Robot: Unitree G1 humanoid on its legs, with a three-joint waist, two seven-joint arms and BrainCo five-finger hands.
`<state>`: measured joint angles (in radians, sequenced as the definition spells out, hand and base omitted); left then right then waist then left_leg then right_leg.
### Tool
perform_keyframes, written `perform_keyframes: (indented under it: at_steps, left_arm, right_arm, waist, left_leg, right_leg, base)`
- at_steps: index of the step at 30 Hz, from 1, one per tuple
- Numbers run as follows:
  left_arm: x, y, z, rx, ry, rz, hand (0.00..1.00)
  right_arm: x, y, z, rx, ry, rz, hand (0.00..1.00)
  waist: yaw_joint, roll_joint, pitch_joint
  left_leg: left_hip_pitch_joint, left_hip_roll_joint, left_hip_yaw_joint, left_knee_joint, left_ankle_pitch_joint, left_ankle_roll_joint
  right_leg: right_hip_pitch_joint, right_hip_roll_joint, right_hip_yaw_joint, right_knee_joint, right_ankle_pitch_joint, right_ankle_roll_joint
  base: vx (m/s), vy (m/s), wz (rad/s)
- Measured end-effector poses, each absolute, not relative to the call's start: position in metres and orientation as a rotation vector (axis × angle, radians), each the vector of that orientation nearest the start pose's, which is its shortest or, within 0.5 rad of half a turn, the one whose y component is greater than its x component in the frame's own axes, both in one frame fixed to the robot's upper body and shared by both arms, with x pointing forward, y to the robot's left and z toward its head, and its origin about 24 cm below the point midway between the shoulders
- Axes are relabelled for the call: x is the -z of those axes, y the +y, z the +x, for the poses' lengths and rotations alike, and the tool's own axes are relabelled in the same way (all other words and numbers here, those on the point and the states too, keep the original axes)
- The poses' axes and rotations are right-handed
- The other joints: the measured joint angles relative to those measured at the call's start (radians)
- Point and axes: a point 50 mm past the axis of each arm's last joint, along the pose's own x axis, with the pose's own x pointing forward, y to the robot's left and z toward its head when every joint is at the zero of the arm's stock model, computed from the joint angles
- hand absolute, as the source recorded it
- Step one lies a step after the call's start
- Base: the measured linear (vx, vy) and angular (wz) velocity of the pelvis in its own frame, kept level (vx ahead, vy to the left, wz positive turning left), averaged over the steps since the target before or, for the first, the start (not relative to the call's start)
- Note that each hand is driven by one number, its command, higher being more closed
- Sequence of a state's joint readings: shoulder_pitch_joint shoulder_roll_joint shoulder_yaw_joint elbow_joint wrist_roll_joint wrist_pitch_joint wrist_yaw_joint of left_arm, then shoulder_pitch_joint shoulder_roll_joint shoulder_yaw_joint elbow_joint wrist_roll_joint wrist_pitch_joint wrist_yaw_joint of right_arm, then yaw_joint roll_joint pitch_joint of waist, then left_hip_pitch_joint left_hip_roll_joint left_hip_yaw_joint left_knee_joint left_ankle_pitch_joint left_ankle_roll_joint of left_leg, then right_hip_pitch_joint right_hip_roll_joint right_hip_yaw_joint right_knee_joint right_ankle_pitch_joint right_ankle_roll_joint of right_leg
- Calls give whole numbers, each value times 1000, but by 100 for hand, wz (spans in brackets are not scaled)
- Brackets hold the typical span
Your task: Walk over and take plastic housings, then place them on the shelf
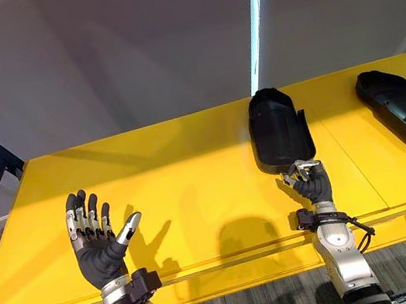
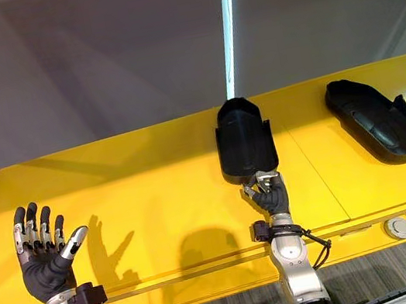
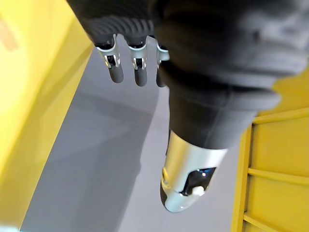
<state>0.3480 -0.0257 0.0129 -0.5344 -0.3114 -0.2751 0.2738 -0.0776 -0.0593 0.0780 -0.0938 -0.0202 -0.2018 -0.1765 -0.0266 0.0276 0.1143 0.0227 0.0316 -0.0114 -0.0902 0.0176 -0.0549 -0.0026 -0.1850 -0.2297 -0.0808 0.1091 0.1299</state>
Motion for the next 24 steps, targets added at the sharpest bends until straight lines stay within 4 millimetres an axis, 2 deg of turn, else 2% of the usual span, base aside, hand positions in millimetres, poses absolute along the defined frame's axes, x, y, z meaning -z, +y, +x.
perform_keyframes:
  at_steps: [3, 5, 8, 10, 14, 16, 17, 19, 21, 23, 24]
  left_arm:
    - [-115, 189, 171, -390, -458, -357, 0]
    - [-117, 188, 171, -388, -469, -357, 0]
    - [-123, 186, 170, -372, -494, -344, 0]
    - [-127, 180, 173, -338, -510, -349, 0]
    - [-135, 161, 178, -240, -535, -358, 0]
    - [-138, 152, 180, -194, -553, -363, 0]
    - [-139, 152, 181, -190, -555, -361, 0]
    - [-137, 149, 184, -173, -550, -357, 0]
    - [-134, 148, 187, -160, -541, -350, 0]
    - [-128, 149, 191, -158, -520, -332, 0]
    - [-128, 150, 191, -159, -519, -330, 0]
  right_arm:
    - [-122, -120, 254, -43, -486, -13, 0]
    - [-126, -112, 251, -83, -513, 2, 0]
    - [-125, -112, 251, -86, -511, 11, 0]
    - [-122, -120, 247, -55, -498, 13, 0]
    - [-107, -162, 227, 139, -435, 18, 0]
    - [-92, -197, 210, 301, -368, 3, 0]
    - [-91, -200, 208, 317, -365, -1, 0]
    - [-91, -219, 195, 407, -361, -18, 0]
    - [-94, -229, 187, 453, -369, -40, 0]
    - [-96, -230, 185, 473, -379, -55, 0]
    - [-96, -230, 185, 474, -378, -56, 0]
  waist:
    - [-1, -9, -1]
    - [-2, -11, -2]
    - [-5, -15, -5]
    - [-6, -19, -10]
    - [-24, -30, -29]
    - [-57, -34, -44]
    - [-60, -34, -44]
    - [-76, -31, -51]
    - [-83, -33, -55]
    - [-109, -33, -55]
    - [-109, -32, -55]
  left_leg:
    - [3, 2, 5, 0, 0, 0]
    - [3, 2, 6, 0, 0, 0]
    - [6, 2, 9, 1, -1, -1]
    - [9, 3, 15, 1, -3, -3]
    - [35, 8, 71, 4, -12, -12]
    - [66, 18, 150, 5, -31, -15]
    - [71, 20, 162, 5, -34, -16]
    - [100, 35, 256, 14, -57, -25]
    - [119, 48, 352, 35, -84, -33]
    - [122, 75, 471, 107, -140, -46]
    - [122, 79, 482, 117, -146, -48]
  right_leg:
    - [0, 2, 2, 0, 0, 0]
    - [1, 2, 2, 0, 0, 0]
    - [2, 2, 5, 0, 0, 0]
    - [2, 3, 17, 0, 0, 0]
    - [-3, 10, 60, 2, 0, 0]
    - [-16, 26, 135, 8, 2, -2]
    - [-19, 29, 145, 9, 2, -3]
    - [-48, 56, 240, 25, 7, -8]
    - [-74, 86, 334, 26, 22, -17]
    - [-107, 131, 450, 25, 46, -22]
    - [-110, 137, 463, 25, 48, -23]
  base:
    - [1, 9, -2]
    - [0, 0, 0]
    - [0, 4, -2]
    - [3, 10, -10]
    - [19, 20, -34]
    - [6, 33, -86]
    - [-9, 25, -104]
    - [-18, 10, -123]
    - [-29, -4, -150]
    - [-21, -35, -154]
    - [3, -61, -172]
